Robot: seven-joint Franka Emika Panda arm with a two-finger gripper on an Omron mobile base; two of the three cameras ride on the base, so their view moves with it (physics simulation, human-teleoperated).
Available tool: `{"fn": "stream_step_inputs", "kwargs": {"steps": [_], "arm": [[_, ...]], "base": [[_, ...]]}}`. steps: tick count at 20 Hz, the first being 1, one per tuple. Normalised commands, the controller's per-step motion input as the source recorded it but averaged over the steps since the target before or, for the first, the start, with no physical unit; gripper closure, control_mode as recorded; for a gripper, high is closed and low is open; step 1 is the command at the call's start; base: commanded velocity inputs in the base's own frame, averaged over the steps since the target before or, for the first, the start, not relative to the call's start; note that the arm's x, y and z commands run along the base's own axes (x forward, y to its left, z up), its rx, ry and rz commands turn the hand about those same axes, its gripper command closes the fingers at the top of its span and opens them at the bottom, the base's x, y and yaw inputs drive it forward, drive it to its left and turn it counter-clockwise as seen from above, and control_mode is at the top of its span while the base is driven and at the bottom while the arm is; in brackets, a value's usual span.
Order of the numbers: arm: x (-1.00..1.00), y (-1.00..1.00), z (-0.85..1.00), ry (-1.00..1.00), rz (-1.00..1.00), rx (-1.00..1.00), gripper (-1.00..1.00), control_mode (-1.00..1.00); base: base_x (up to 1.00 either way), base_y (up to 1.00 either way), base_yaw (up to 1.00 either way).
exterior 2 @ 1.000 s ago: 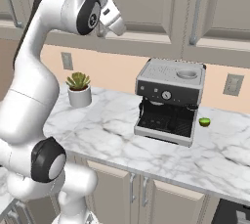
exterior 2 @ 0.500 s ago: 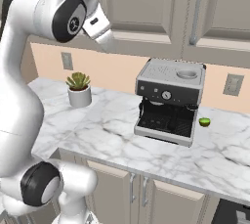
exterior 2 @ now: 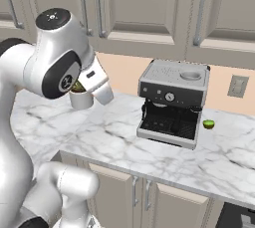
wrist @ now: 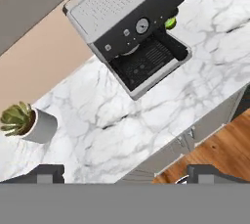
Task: Close all open cabinet doors.
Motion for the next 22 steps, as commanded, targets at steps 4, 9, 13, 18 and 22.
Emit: {"fn": "stream_step_inputs", "kwargs": {"steps": [4, 9, 13, 18, 22], "arm": [[-0.19, 0.10, -1.00, 0.29, 0.22, -0.17, -1.00, -1.00], [-0.34, 0.07, -0.99, 0.25, 0.47, -0.36, -1.00, -1.00], [-0.62, 0.07, -0.77, 0.15, 0.66, -0.38, -1.00, -1.00], [-0.17, 0.01, -0.11, 0.17, 0.25, -0.01, -1.00, -1.00], [0.00, 0.00, 0.00, 0.00, 0.00, 0.00, -1.00, -1.00]], "base": [[0.00, 0.00, 0.00], [0.00, 0.00, 0.00], [0.00, 0.00, 0.00], [0.00, 0.00, 0.00], [0.00, 0.00, 0.00]]}}
